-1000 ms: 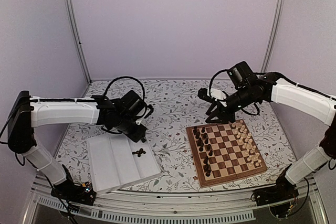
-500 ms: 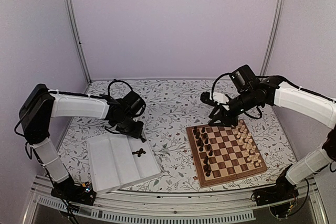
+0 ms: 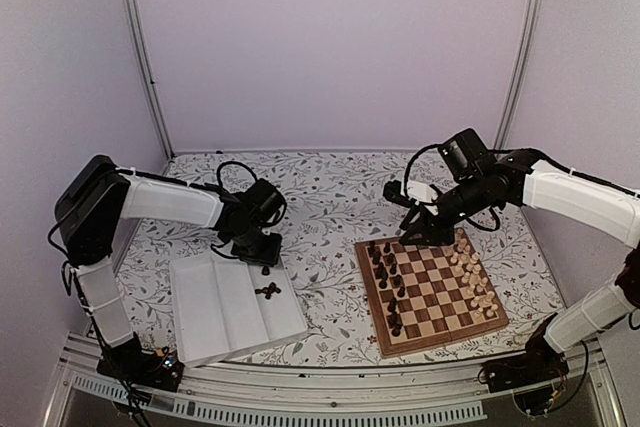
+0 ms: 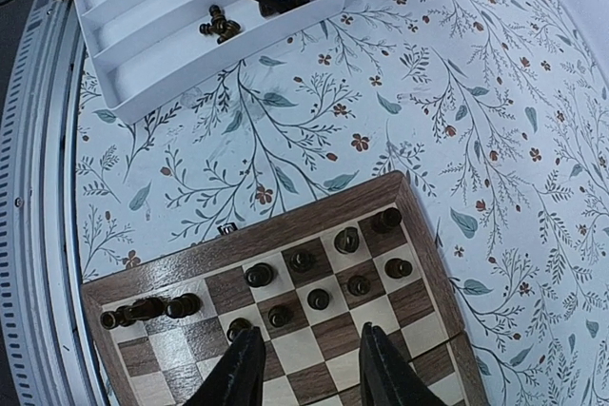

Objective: Set up the chess pieces on the board
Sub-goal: Pick up the chess piece from the storage box.

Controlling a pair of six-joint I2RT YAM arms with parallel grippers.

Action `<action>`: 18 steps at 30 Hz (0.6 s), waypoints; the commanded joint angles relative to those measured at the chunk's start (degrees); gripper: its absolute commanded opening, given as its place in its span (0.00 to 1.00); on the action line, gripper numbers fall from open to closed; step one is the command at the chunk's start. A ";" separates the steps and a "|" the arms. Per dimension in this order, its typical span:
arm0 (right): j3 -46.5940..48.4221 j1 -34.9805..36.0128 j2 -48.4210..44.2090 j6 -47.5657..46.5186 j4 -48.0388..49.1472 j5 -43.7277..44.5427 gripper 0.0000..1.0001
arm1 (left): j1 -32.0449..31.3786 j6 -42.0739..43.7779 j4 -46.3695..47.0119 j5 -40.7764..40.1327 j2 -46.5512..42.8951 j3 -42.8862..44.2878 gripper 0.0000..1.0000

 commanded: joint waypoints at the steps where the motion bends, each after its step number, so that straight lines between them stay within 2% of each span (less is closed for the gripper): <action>1: -0.52 0.50 -1.65 0.42 0.96 0.00 0.37 | -0.97 -1.24 -4.67 1.70 -0.67 -0.69 0.38; 10: -0.02 0.45 -0.63 0.51 0.92 -0.52 0.37 | -4.46 -3.44 -9.65 1.06 -2.96 -2.85 0.39; 18: 0.73 0.42 -0.10 0.68 0.68 -0.65 0.37 | -4.49 -2.54 -7.96 1.57 -0.20 -2.54 0.28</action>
